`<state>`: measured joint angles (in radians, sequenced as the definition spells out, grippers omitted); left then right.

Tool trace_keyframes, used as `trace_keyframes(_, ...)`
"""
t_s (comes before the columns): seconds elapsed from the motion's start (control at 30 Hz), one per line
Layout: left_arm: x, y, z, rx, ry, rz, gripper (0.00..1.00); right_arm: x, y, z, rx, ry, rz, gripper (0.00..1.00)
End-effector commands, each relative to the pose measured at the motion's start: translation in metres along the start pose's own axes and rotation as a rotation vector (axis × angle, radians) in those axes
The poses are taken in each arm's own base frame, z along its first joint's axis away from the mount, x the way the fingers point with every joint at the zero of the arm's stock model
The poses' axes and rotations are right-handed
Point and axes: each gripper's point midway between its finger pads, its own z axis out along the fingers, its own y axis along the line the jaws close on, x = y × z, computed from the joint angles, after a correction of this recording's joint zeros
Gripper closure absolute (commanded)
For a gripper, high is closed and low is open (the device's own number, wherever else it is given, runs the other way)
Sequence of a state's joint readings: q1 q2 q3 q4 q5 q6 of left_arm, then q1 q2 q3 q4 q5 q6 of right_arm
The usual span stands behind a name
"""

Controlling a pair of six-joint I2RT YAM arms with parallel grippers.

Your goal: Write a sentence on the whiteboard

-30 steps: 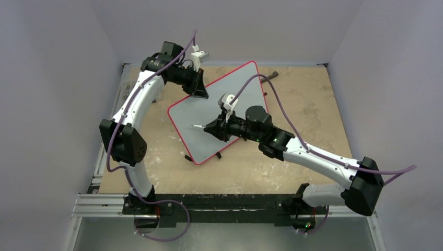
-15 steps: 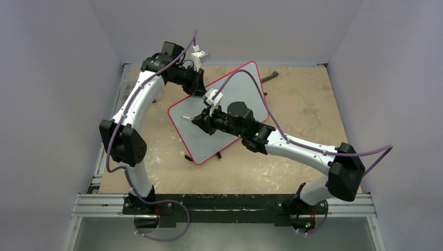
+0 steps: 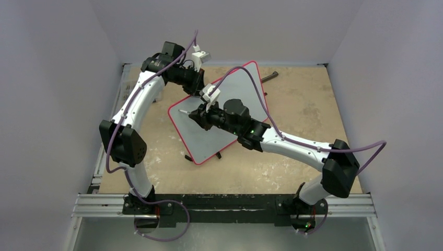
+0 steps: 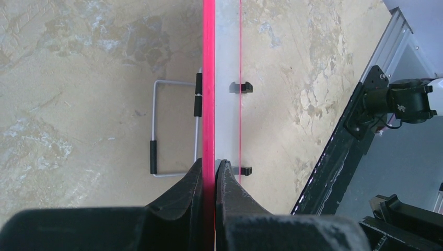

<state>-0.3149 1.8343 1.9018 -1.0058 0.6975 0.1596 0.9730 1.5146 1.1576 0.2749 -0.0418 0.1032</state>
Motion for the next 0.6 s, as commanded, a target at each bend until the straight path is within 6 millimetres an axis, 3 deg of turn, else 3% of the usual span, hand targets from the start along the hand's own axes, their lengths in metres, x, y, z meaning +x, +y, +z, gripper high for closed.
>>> trace_keyframes(0.0,0.038,0.036,0.014,-0.16,0.168,0.116,1.0,-0.022,-0.005,0.003,0.032,-0.059,-0.022,1.0)
trace_keyframes(0.43,0.04,0.038,0.014,-0.173,0.173,0.115,1.0,0.038,-0.001,-0.02,0.006,0.053,0.041,1.0)
trace_keyframes(0.57,0.039,0.038,0.013,-0.178,0.175,0.115,1.0,0.036,0.004,-0.026,-0.013,0.052,0.047,1.0)
